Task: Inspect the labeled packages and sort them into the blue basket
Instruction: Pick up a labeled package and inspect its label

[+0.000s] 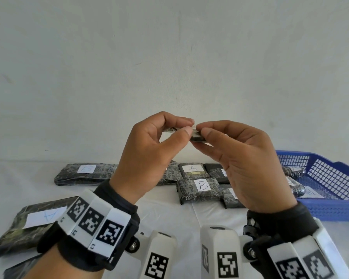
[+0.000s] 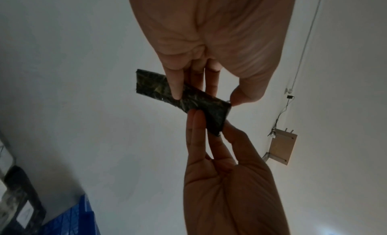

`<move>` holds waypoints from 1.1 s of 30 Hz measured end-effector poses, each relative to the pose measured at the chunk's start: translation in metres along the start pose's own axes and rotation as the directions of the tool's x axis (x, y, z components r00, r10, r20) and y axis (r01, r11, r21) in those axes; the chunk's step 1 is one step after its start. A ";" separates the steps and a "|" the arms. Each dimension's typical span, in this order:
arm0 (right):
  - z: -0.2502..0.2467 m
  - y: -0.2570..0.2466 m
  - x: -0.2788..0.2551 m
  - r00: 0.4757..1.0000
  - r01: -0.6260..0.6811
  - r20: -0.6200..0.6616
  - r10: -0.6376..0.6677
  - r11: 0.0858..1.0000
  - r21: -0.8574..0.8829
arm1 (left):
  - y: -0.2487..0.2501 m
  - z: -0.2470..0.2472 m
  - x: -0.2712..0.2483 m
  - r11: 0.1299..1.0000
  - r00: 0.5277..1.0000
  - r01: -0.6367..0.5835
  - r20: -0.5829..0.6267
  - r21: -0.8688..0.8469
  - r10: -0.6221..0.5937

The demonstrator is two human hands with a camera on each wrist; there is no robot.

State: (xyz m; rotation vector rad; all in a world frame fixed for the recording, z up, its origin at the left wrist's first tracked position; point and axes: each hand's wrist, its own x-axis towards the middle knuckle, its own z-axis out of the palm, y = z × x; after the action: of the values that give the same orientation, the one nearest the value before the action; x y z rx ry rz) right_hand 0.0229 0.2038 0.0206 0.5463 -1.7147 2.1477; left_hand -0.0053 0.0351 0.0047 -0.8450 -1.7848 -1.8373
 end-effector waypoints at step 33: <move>-0.018 -0.046 0.008 0.949 0.103 0.303 0.092 0.814 -0.571 | 0.026 -0.008 0.000 0.603 0.638 0.756 0.497 -0.255 -0.589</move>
State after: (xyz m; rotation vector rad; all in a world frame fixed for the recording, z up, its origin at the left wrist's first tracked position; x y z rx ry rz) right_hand 0.0367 0.2319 0.0601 0.7342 -2.4011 1.4420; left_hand 0.0118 0.0257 0.0242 -0.7244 -2.1577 -2.8496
